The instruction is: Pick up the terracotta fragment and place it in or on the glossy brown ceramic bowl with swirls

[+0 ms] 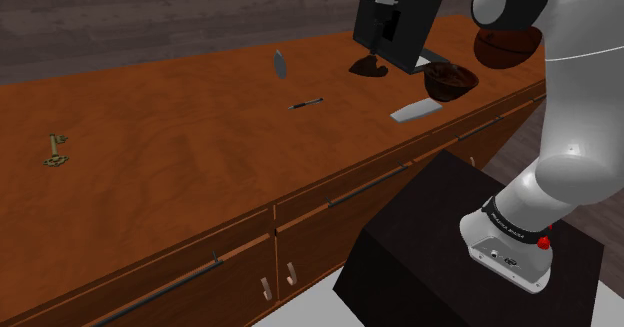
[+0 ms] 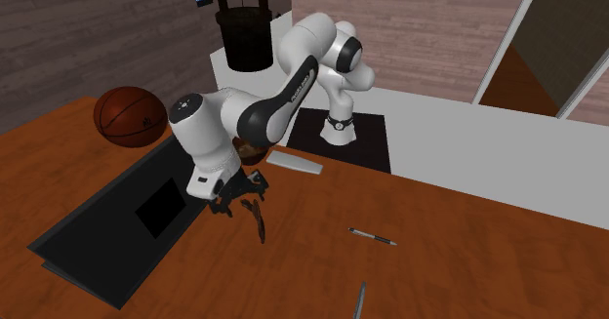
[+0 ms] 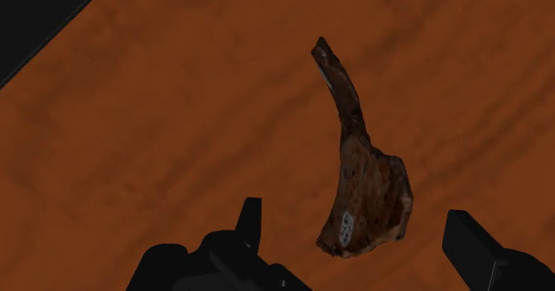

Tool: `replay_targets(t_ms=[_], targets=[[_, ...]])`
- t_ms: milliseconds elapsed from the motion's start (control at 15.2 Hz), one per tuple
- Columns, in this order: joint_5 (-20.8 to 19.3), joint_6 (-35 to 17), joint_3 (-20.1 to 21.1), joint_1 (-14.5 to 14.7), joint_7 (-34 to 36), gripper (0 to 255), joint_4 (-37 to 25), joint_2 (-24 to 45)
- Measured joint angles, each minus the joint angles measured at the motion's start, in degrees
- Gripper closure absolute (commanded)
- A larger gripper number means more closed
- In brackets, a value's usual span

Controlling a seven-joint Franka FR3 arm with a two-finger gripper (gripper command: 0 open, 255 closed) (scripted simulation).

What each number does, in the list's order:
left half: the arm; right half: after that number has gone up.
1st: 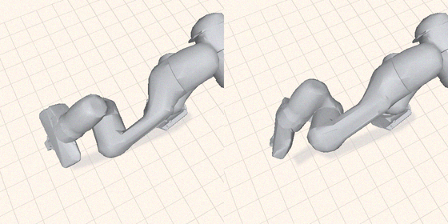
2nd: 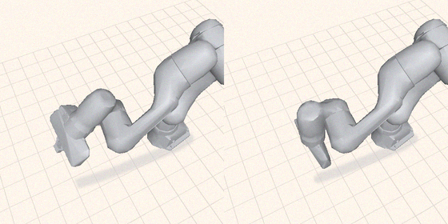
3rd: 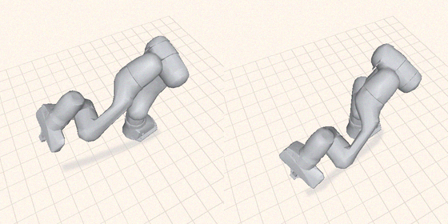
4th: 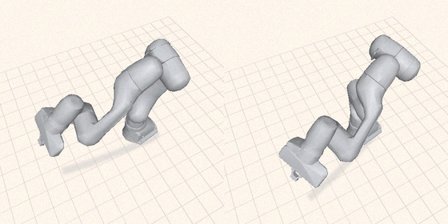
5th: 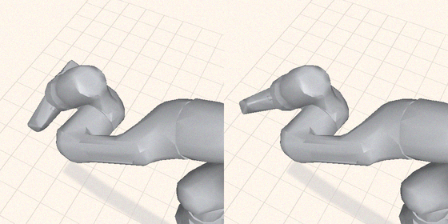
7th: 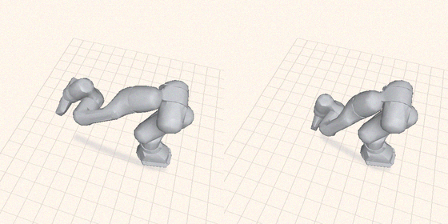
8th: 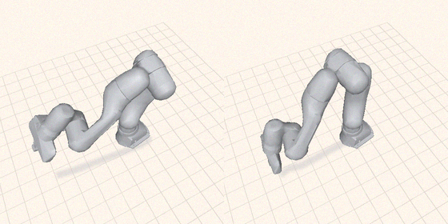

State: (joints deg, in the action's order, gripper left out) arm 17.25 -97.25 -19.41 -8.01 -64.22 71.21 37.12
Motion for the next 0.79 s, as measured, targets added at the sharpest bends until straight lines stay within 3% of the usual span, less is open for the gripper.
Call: replay_targets(t_ms=[594,660,792], targets=[[0.1,-2.8,0.07,0.59,-0.28,0,3.17,-0.34],[0.1,-2.8,0.07,0.59,-0.28,255,3.17,-0.34],[0.11,-2.79,0.07,0.59,-0.29,255,3.14,-0.38]])
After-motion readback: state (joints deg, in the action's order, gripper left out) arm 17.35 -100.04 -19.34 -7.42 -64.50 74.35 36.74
